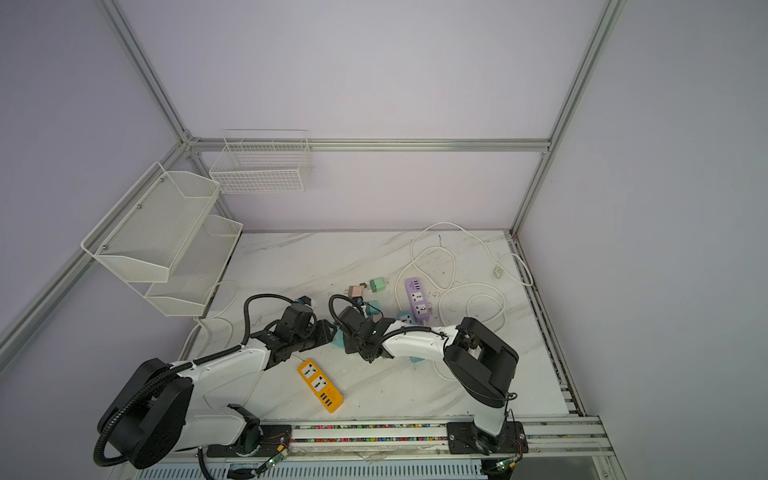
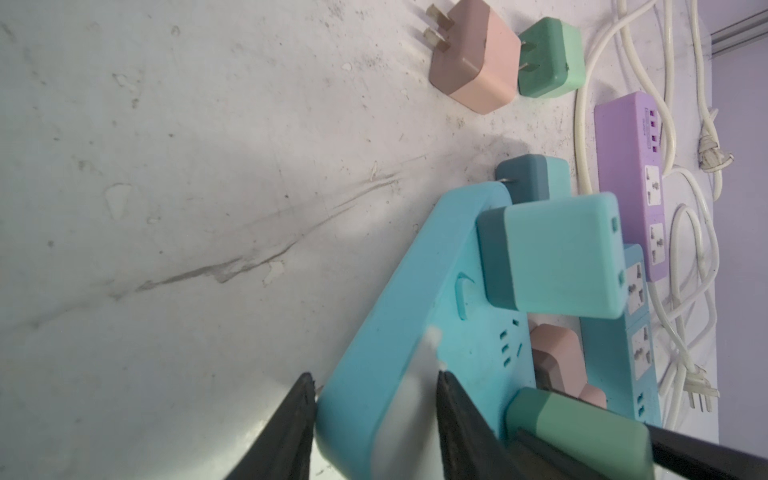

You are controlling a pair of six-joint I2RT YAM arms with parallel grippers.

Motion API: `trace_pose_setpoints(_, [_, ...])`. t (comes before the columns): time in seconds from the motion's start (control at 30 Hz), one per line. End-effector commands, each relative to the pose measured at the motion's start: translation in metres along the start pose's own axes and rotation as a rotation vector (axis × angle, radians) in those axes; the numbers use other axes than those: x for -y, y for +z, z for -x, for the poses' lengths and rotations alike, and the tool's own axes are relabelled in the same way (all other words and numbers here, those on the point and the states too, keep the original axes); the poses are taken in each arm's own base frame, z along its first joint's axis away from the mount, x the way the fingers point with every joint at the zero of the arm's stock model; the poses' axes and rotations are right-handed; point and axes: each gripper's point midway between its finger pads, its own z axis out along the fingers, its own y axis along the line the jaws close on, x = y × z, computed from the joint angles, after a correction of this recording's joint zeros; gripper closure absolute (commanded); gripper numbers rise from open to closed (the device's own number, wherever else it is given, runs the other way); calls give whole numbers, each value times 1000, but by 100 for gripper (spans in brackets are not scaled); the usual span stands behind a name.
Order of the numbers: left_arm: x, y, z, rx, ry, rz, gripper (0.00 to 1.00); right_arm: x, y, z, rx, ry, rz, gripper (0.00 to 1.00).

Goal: Pull the plug off the socket

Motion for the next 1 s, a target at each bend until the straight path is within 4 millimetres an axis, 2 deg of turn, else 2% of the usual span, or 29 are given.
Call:
trace_pose_setpoints(0.0, [-72, 0, -60, -210, 15, 279, 56, -26, -6, 17, 56, 8, 88, 73])
trace_pose_setpoints(0.23, [-73, 0, -61, -210, 13, 281, 56, 12, -23, 38, 124, 62, 15, 72])
trace_pose_setpoints(0.3, [-73, 0, -61, -209, 15, 280, 56, 6, -22, 36, 117, 38, 10, 72])
trace_pose_setpoints(0.43, [-72, -1, -59, -197, 23, 273, 51, -18, -11, 21, 82, -35, -5, 72])
trace_pose_setpoints(0.53, [-73, -3, -57, -187, 30, 274, 51, -27, -7, 16, 62, -31, 44, 71])
trace_pose_setpoints(0.7, [-76, -5, -60, -198, 34, 282, 52, -6, -16, 29, 98, 34, 40, 71])
trace_pose_setpoints(0.83, [-77, -6, -62, -199, 32, 284, 52, -2, -21, 34, 129, 67, 35, 70])
trace_pose_setpoints(0.97, [-79, -8, -63, -192, 26, 286, 52, -11, -17, 28, 104, 79, 71, 70])
